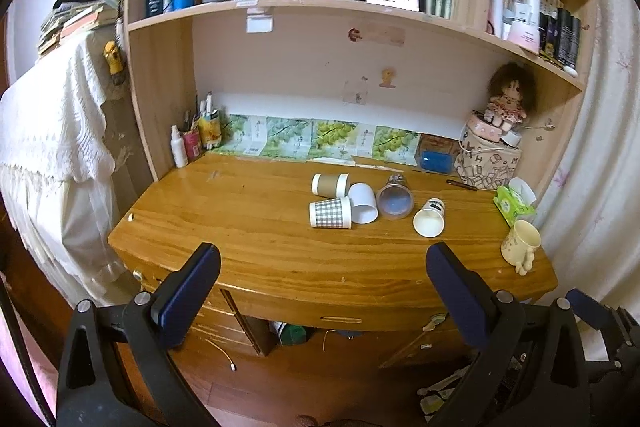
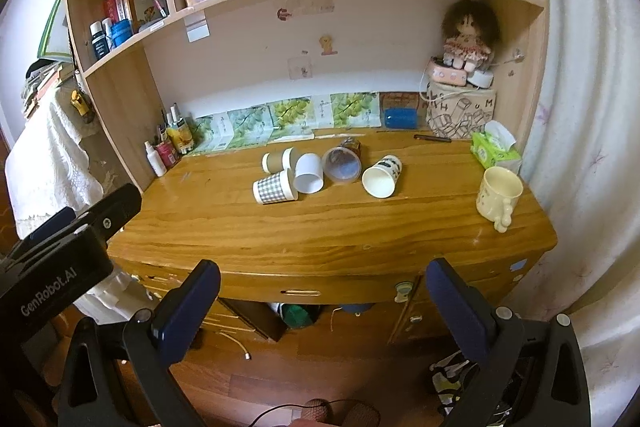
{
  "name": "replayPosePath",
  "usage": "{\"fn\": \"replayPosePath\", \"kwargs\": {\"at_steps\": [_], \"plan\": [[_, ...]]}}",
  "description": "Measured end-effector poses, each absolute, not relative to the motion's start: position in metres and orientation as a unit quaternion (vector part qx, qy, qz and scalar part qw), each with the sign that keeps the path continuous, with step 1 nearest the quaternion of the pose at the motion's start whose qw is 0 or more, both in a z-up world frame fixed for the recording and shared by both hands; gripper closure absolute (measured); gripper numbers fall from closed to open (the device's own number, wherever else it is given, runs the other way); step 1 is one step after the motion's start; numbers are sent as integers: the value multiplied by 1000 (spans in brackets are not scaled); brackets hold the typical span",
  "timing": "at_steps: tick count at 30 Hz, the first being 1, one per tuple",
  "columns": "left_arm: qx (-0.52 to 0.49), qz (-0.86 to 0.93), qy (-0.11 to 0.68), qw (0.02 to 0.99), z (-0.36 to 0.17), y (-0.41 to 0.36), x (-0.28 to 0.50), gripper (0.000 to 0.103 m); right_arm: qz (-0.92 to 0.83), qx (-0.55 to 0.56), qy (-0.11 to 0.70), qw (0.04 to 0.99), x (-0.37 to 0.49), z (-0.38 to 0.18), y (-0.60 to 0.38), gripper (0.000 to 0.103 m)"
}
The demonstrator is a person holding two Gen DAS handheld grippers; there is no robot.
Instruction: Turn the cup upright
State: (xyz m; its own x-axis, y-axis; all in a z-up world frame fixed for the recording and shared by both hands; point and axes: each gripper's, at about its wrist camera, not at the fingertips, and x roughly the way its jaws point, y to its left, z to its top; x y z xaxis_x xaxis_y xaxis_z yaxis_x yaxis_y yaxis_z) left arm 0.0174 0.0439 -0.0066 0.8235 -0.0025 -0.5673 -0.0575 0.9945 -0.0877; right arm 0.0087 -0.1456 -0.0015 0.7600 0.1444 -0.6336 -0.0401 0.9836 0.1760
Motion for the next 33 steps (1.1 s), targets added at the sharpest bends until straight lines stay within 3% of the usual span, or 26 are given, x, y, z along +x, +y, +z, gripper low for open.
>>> {"fn": "replayPosePath", "kwargs": {"at_steps": [17, 33], "plan": [[-43, 56, 384, 921, -38, 26, 24, 0, 121, 107, 403, 901, 33, -33, -170, 0], [-23, 27, 426, 904, -53, 10, 31, 0, 142, 74, 382, 910, 35, -39, -195, 0]]}}
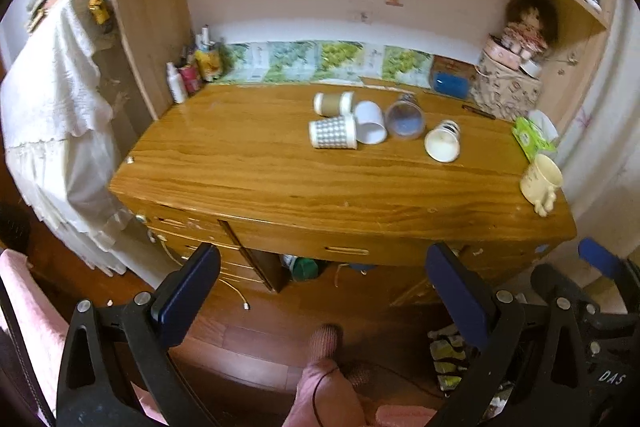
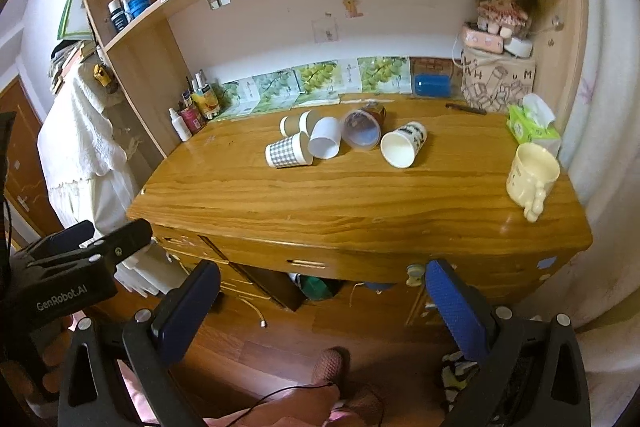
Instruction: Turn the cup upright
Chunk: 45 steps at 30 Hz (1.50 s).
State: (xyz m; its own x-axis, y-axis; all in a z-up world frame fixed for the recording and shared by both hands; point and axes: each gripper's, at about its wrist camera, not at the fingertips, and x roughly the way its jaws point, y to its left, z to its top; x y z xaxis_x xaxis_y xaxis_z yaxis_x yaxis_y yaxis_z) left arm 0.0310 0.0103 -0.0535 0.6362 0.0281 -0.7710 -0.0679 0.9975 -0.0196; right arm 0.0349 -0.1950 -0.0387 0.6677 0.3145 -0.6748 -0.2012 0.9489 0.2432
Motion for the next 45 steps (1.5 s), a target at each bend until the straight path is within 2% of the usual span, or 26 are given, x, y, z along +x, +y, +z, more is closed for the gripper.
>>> {"fn": "replayPosePath", "kwargs": {"at_steps": [10, 28, 45], "plan": [[-12, -15, 418, 908, -60, -4, 55, 0, 132, 42, 350, 927, 50, -30, -215, 0], [4, -66, 382, 922, -69, -17, 157, 0, 202, -126, 291, 927, 148, -16, -212, 0], [-55, -148, 382, 911, -90, -17, 269, 0, 282, -374, 281, 838, 286, -22, -175, 0]]}}
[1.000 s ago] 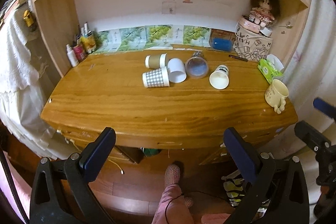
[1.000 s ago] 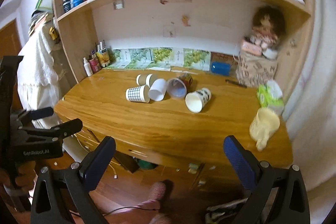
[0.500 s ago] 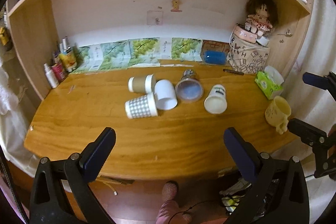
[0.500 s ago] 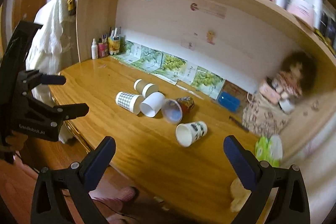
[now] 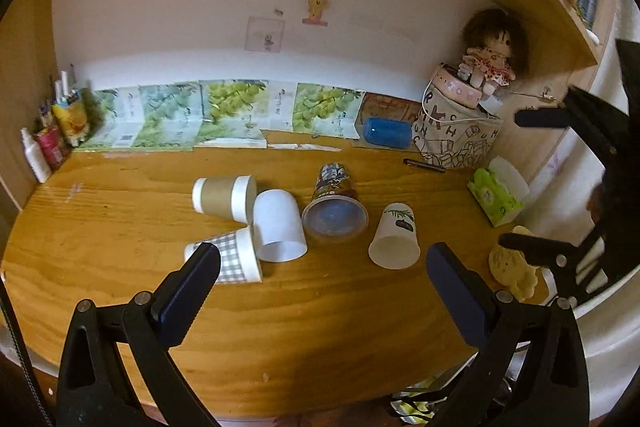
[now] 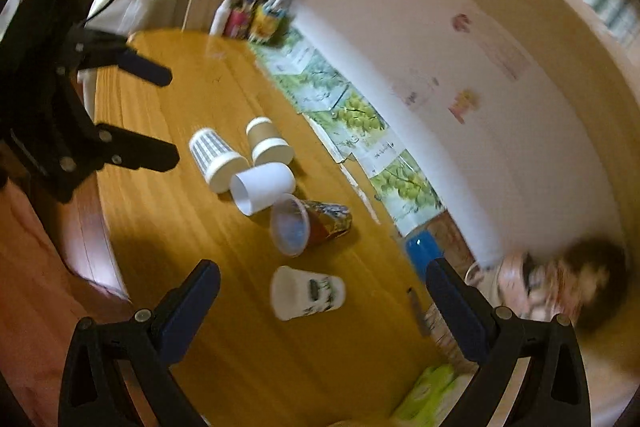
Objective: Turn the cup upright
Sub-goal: 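Move the right gripper down to the tipped clear printed plastic cup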
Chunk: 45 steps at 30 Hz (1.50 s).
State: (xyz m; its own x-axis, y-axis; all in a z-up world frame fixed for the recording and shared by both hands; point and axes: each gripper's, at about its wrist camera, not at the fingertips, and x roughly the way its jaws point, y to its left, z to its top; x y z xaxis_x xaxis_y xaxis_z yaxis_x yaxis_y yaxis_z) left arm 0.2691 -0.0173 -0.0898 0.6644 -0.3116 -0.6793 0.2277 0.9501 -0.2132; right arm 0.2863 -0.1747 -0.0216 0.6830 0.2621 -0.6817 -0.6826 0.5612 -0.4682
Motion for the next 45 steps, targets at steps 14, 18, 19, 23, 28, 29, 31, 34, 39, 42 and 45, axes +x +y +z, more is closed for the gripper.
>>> {"fn": "replayPosePath", "kwargs": {"at_steps": [14, 18, 19, 23, 28, 29, 31, 34, 39, 42, 45], "plan": [[-74, -188, 411, 889, -114, -24, 327, 0, 379, -571, 252, 683, 359, -62, -138, 0], [-82, -187, 421, 884, -122, -21, 340, 0, 405, -611, 238, 637, 374, -77, -131, 0], [-86, -186, 425, 882, -125, -19, 343, 0, 409, -620, 233, 628, 378, -80, -128, 0], [-96, -181, 432, 878, -132, -14, 352, 0, 416, -646, 215, 603, 392, -91, -121, 0], [-106, -172, 438, 876, -140, -7, 360, 0, 426, -661, 204, 584, 408, -105, -111, 0], [-108, -170, 440, 875, -142, -6, 361, 0, 426, -665, 202, 579, 411, -109, -109, 0], [-110, -167, 445, 873, -146, -4, 364, 0, 428, -676, 198, 566, 415, -117, -107, 0], [-113, -165, 450, 870, -152, -1, 367, 0, 433, -691, 197, 545, 419, -132, -107, 0], [-120, -165, 456, 866, -158, 0, 371, 0, 432, -711, 197, 519, 428, -153, -110, 0], [-122, -167, 459, 864, -160, 0, 374, 0, 432, -719, 199, 507, 433, -165, -112, 0], [-123, -169, 461, 863, -161, -1, 375, 0, 434, -720, 205, 500, 437, -173, -114, 0]]}}
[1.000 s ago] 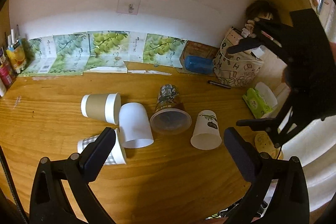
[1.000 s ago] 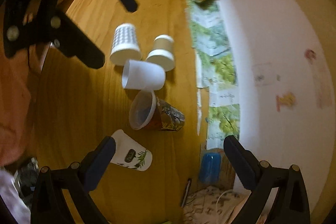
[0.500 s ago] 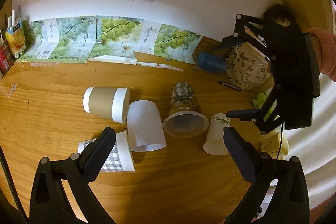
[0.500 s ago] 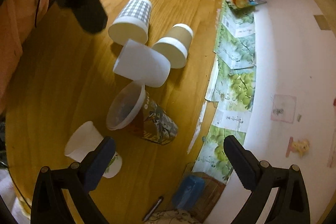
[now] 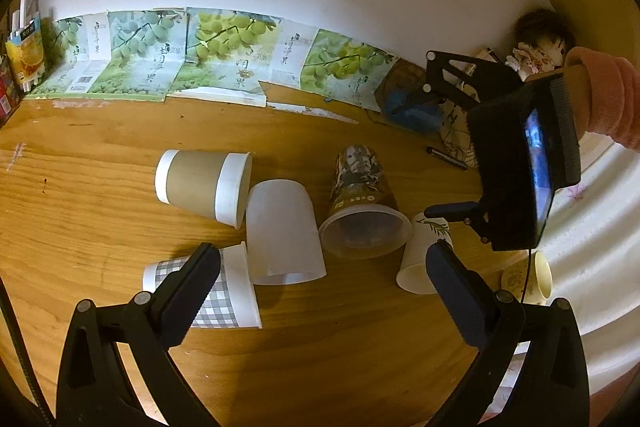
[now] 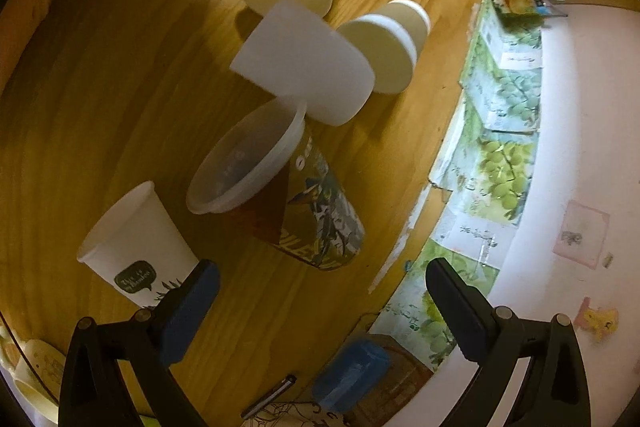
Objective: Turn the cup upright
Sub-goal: 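Move the right gripper down to the tipped clear printed plastic cup, then close the right gripper around the cup body and lift it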
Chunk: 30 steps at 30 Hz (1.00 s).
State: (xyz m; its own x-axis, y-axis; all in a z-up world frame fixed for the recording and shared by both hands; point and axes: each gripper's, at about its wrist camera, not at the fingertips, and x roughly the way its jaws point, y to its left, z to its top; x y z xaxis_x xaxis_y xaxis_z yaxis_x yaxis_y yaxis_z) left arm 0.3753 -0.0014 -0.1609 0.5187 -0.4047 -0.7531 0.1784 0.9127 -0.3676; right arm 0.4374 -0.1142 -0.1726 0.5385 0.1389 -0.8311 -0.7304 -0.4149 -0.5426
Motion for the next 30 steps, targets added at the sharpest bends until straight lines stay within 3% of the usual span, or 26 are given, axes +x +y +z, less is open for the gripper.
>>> {"fn": "replayPosePath", "kwargs": {"at_steps": [26, 30], "plan": [[-127, -158, 471, 859, -172, -2, 391, 0, 483, -734, 215, 426, 455, -216, -113, 1], [-129, -160, 472, 857, -174, -2, 395, 0, 488, -734, 220, 418, 457, -221, -111, 5]]}}
